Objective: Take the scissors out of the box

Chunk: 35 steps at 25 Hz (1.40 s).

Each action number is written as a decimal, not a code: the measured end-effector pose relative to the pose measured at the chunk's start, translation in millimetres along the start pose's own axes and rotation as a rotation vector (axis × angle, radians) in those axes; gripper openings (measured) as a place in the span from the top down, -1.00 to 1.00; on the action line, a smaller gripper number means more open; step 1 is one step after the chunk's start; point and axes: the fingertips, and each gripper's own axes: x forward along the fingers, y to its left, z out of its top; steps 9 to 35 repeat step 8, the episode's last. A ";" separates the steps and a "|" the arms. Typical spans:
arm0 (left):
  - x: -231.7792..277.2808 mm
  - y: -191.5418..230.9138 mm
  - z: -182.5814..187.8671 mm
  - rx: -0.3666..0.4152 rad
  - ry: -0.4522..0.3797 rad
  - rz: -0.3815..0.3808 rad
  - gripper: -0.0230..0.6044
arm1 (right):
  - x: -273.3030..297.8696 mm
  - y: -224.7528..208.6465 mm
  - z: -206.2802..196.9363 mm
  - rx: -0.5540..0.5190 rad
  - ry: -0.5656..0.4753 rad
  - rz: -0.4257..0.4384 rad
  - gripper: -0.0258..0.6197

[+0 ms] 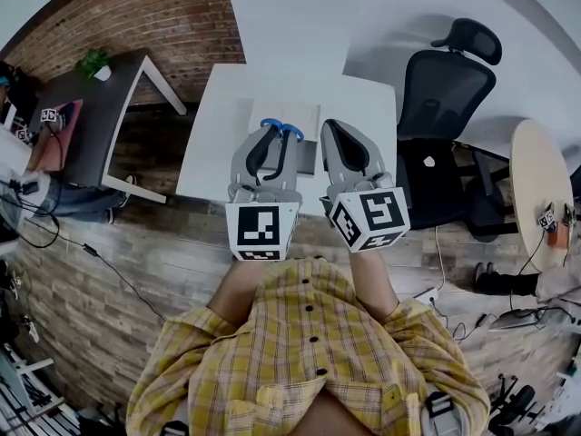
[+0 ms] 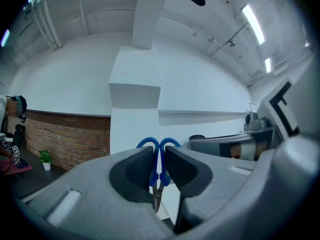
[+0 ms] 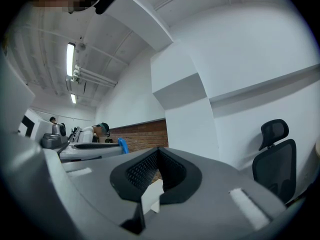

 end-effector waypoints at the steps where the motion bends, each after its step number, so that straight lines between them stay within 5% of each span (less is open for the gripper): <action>1: 0.4 0.0 -0.9 0.002 0.003 -0.004 0.68 | 1.3 0.7 -0.3 -0.001 0.001 0.000 0.91; 35: 4.8 10.6 -2.4 -0.001 0.010 -0.001 0.68 | 12.6 1.9 -2.8 0.000 0.012 -0.003 0.91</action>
